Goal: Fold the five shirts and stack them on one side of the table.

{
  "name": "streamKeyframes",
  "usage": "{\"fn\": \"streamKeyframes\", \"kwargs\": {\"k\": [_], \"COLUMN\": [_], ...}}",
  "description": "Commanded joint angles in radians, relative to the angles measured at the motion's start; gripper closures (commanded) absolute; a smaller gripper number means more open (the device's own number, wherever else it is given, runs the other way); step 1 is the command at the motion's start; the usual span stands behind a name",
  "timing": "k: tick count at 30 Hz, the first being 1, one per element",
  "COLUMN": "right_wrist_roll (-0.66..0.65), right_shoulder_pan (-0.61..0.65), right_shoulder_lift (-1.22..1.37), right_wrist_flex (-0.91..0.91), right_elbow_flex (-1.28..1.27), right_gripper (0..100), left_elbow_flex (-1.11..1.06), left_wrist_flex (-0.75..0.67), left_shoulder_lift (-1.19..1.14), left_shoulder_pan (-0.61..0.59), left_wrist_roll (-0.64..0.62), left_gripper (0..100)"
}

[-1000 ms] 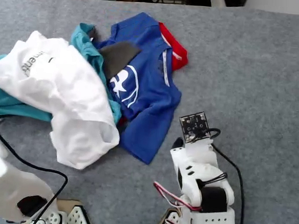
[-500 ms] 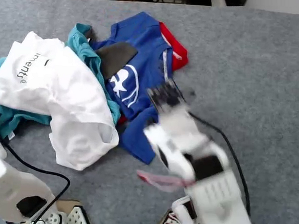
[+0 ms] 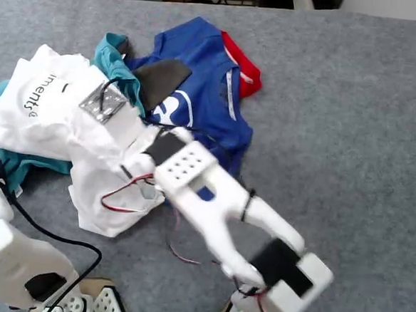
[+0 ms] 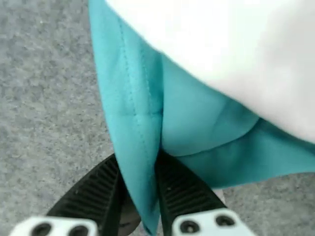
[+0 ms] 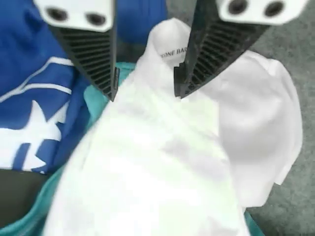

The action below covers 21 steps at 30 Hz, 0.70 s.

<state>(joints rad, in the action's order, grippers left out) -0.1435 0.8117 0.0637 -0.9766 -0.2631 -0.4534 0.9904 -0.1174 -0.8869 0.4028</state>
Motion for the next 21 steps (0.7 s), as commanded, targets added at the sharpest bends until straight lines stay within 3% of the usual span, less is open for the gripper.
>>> {"fn": "streamKeyframes", "kwargs": {"k": [1, 7, 11, 21], "right_wrist_roll": [0.005, 0.005, -0.002, 0.005], "right_shoulder_pan": [0.023, 0.021, 0.012, -0.043], "right_shoulder_lift": [0.097, 0.223, 0.228, 0.059], "right_wrist_flex": [0.08, 0.12, 0.12, -0.037], "right_elbow_flex": [0.087, 0.143, 0.15, 0.202], "right_gripper": [80.5, 82.5, 98.8, 98.5], "left_elbow_flex": [-0.01, -0.013, -0.013, -0.016], "left_wrist_flex": [-0.006, -0.008, -0.008, -0.015], "left_shoulder_lift": [0.003, 0.003, 0.003, 0.002], "left_shoulder_pan": [0.03, 0.03, 0.03, 0.03], "left_wrist_roll": [-0.002, -0.002, -0.002, 0.003], "left_gripper": [97, 97, 97, 97]}}
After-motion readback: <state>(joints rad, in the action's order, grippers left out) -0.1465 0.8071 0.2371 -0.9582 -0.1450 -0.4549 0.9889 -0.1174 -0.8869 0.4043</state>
